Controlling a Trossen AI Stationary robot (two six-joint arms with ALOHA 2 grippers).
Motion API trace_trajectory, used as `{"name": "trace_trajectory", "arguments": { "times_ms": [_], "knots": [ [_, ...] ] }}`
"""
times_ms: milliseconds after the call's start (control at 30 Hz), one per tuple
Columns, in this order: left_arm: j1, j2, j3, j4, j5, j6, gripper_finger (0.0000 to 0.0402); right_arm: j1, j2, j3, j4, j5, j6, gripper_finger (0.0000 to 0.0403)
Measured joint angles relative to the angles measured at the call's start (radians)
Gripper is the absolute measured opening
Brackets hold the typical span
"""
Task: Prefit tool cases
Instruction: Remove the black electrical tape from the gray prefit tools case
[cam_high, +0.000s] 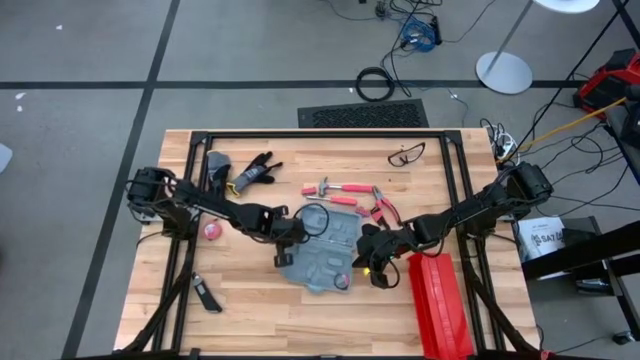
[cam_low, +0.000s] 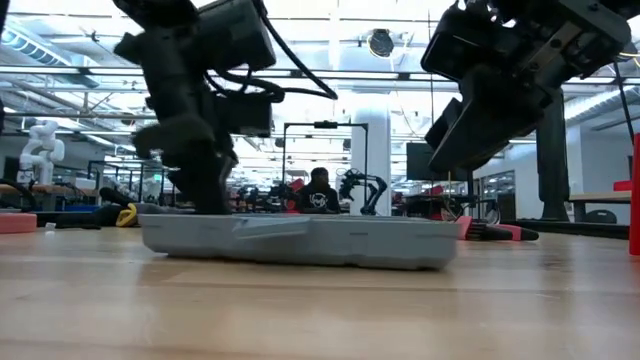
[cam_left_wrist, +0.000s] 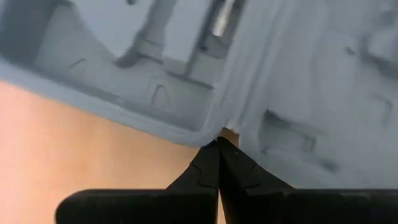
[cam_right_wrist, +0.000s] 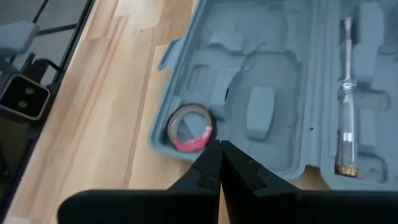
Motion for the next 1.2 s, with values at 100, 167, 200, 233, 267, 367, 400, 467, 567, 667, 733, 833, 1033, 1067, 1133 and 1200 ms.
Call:
{"name": "trace_trajectory", "arguments": {
  "times_ms": [100,167,200,233,267,367,400,467,567,667,733,833,1033,1067,1133,1200],
  "knots": [
    [-0.02,0.0,0.03,-0.062,0.018,-0.004,0.0,-0.001,0.003,0.0,0.008,0.001,-0.044,0.0004],
    [-0.028,0.0,0.06,-0.115,0.018,-0.003,0.0,-0.007,0.009,0.0,0.008,0.001,-0.044,0.0015],
    [-0.03,-0.001,0.075,-0.137,0.018,-0.003,0.0,-0.009,0.014,-0.001,0.008,0.002,-0.039,0.0023],
    [-0.031,-0.001,0.086,-0.151,0.017,-0.004,0.0,-0.012,0.019,-0.001,0.01,0.0,-0.038,0.0032],
    [-0.031,-0.001,0.096,-0.152,0.017,-0.005,0.0,-0.013,0.024,-0.001,0.008,-0.003,-0.031,0.0042],
    [-0.03,-0.001,0.139,-0.082,0.017,-0.005,0.0,-0.012,0.052,0.017,0.006,-0.023,0.015,0.0074],
    [-0.032,-0.002,0.149,-0.038,0.018,-0.005,0.0,-0.012,0.07,0.032,0.007,-0.035,0.018,0.0084],
    [-0.032,-0.002,0.153,0.041,0.028,-0.006,0.0,-0.009,0.115,0.073,0.003,-0.06,0.016,0.0103],
    [-0.033,-0.002,0.153,0.095,0.033,-0.027,0.0,-0.004,0.185,0.163,-0.101,-0.123,-0.016,0.0124],
    [-0.038,-0.002,0.145,0.097,0.033,-0.056,0.0,-0.003,0.237,0.269,-0.281,-0.138,-0.036,0.0133],
    [-0.047,-0.002,0.134,0.097,0.032,-0.06,0.0,-0.004,0.258,0.331,-0.377,-0.137,-0.046,0.0133],
    [-0.07,0.002,0.117,0.125,0.034,-0.079,0.0,-0.007,0.282,0.396,-0.463,-0.127,-0.07,0.013],
    [-0.106,0.077,0.113,0.166,0.034,-0.111,0.0,-0.026,0.334,0.435,-0.475,-0.156,-0.088,0.0122],
    [-0.111,0.094,0.113,0.179,0.034,-0.111,0.0,-0.029,0.344,0.436,-0.472,-0.166,-0.086,0.0122],
    [-0.113,0.137,0.113,0.208,0.036,-0.111,0.0,-0.034,0.368,0.436,-0.466,-0.2,-0.078,0.0121],
    [-0.112,0.165,0.114,0.234,0.043,-0.112,0.0,-0.042,0.387,0.439,-0.457,-0.241,-0.073,0.0119]
  ]
}}
